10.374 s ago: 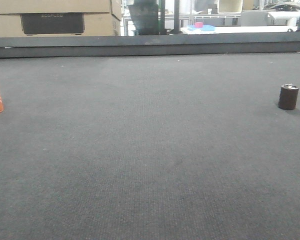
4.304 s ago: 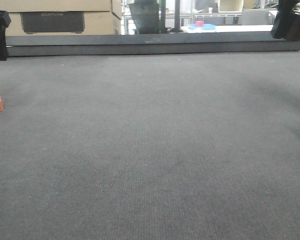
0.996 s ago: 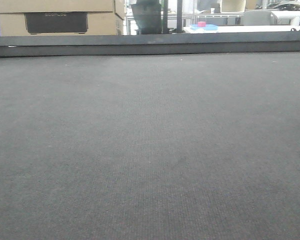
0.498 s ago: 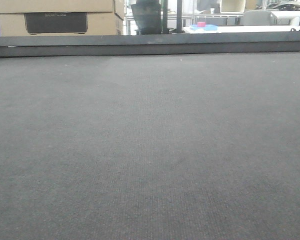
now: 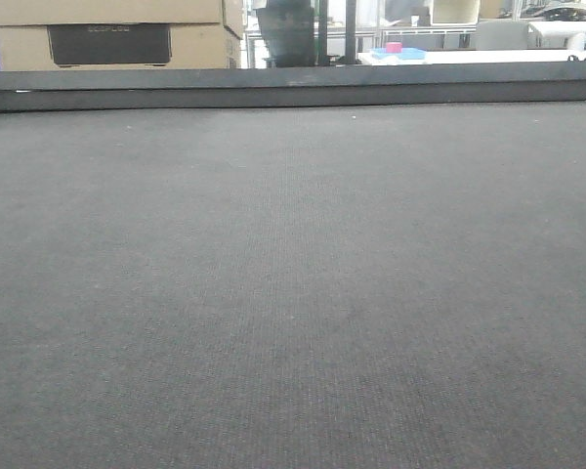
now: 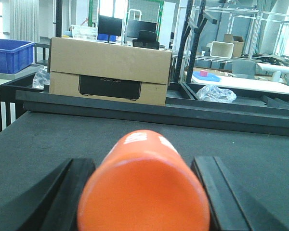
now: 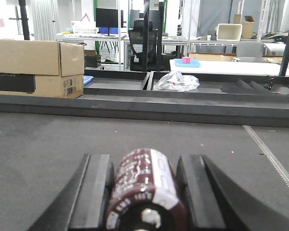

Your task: Place cylindrical capacitor in blue bin on shelf

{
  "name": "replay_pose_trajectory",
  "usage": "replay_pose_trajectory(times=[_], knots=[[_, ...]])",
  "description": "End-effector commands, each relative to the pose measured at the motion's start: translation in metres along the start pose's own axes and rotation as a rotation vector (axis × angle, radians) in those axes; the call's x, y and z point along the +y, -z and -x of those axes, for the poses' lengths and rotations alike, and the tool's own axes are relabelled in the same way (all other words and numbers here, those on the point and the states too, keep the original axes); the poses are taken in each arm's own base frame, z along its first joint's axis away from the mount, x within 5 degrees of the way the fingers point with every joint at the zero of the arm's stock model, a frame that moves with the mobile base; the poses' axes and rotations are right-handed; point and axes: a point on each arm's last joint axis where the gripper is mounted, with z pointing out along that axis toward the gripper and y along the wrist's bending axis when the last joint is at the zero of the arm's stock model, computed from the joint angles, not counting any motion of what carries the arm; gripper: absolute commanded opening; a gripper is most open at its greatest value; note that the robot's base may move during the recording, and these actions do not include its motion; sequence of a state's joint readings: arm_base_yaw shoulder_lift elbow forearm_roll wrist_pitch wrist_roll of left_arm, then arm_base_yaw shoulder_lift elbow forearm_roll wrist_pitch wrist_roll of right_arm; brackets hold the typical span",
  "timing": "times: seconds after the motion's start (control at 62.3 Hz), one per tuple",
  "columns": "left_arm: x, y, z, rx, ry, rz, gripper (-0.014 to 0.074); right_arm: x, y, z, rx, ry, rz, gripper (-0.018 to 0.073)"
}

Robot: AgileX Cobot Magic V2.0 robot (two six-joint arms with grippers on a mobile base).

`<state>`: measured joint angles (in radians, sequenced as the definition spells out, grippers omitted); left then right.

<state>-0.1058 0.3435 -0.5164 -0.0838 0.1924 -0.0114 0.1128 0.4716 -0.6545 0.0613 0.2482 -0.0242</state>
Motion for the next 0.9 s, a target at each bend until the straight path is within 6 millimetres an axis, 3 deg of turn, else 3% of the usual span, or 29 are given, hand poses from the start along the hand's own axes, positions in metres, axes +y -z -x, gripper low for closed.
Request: replay_pose_trajectory(times=[0.0, 0.883], knots=[[0.0001, 0.0016, 0.0031, -0.032, -0.003, 0.002, -0.0111, -0.0003, 0.0018, 0.0029, -0.037, 0.017, -0.003, -0.0163], [0.0001, 0.0016, 0.0031, -0.032, -0.003, 0.002, -0.0111, -0.0003, 0.0018, 0.0029, -0.037, 0.017, -0.003, -0.0163]])
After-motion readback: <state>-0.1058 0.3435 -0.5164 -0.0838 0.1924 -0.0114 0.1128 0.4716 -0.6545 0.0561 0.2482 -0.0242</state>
